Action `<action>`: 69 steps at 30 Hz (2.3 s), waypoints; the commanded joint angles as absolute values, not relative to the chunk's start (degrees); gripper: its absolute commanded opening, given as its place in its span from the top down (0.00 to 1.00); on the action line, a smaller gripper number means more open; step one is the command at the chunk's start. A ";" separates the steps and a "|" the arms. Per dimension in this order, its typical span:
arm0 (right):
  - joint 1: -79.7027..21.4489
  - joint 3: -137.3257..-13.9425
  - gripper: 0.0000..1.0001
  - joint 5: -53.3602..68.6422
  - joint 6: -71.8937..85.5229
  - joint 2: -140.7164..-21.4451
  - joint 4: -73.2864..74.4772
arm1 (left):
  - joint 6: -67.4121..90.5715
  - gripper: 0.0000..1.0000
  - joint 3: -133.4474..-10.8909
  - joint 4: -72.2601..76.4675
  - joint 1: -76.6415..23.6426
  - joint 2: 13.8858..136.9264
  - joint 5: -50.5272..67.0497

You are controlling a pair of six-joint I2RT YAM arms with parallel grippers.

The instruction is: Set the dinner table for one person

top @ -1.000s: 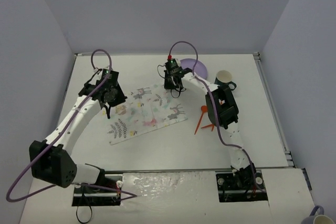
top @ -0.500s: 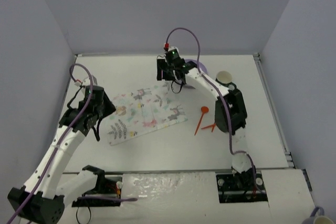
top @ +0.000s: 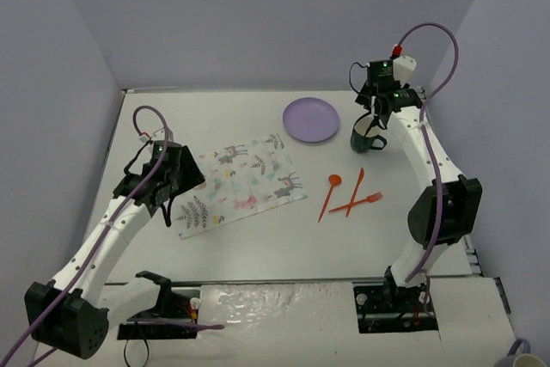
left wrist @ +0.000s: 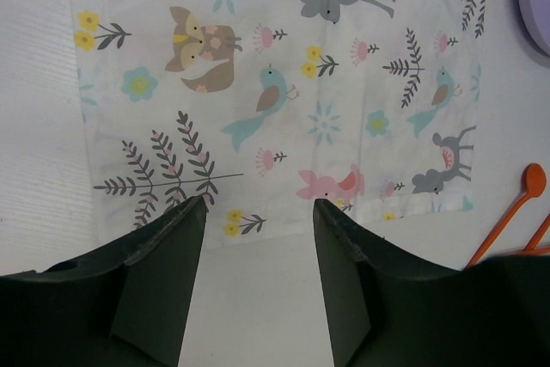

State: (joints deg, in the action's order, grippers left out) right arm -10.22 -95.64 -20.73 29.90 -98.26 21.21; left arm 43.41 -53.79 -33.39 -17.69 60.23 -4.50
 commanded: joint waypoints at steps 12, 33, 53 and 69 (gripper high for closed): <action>-5.84 -66.34 0.53 -22.55 40.87 -84.09 14.38 | 40.17 0.50 -54.75 -27.16 -18.19 63.00 -2.84; 7.73 -57.08 0.62 -1.24 44.61 -92.89 -0.87 | 40.08 0.50 -53.95 -26.58 -18.19 63.91 -3.56; 13.40 -48.09 0.63 16.12 50.37 -87.84 -19.40 | 39.99 0.50 -53.69 -25.49 -18.19 65.55 -3.88; 6.43 -62.03 0.59 15.93 50.10 -94.46 -15.13 | 40.17 0.51 -53.70 -25.22 -18.19 65.92 -3.42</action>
State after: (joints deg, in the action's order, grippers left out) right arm 9.65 -57.10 15.79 50.37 -91.91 -14.33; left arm 40.71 -52.62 -27.79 -17.96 66.59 -2.79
